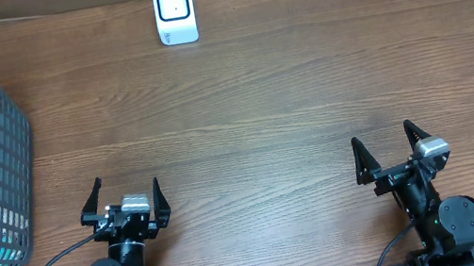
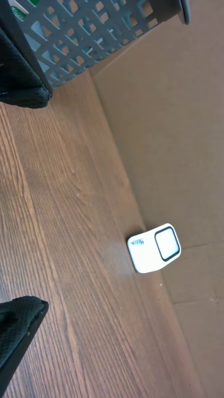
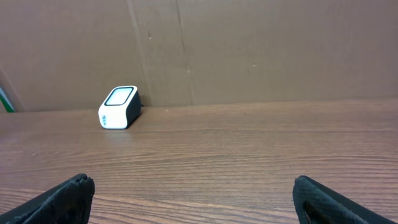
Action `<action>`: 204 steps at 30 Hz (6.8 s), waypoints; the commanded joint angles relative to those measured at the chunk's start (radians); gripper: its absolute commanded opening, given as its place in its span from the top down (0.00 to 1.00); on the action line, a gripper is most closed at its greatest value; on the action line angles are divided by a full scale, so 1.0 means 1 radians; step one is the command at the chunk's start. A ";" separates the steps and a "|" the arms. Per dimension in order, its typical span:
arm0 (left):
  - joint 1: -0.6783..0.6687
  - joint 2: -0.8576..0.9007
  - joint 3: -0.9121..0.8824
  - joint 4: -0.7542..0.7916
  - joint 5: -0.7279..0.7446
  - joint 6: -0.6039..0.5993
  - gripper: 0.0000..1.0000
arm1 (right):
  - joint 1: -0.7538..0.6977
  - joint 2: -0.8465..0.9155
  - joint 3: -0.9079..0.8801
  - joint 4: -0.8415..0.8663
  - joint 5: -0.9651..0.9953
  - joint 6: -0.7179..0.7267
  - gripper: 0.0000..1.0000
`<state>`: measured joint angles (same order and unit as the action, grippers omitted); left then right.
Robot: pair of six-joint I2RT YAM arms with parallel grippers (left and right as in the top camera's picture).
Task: Scan the item barcode
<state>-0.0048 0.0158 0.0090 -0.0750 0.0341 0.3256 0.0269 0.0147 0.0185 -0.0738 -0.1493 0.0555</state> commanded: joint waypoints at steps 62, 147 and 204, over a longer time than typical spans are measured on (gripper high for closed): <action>0.006 -0.011 -0.004 0.000 0.008 0.019 0.01 | -0.002 -0.012 -0.011 0.005 -0.001 -0.001 0.00; 0.588 1.625 2.222 -1.153 -0.086 -0.735 0.00 | -0.002 -0.012 -0.011 0.005 -0.001 -0.001 0.00; 0.689 2.329 2.139 -0.977 -0.035 -0.350 0.27 | -0.002 -0.012 -0.011 0.005 -0.001 -0.001 0.00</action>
<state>0.6933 2.3417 2.1323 -1.0462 -0.0116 -0.0414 0.0269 0.0120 0.0185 -0.0723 -0.1501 0.0555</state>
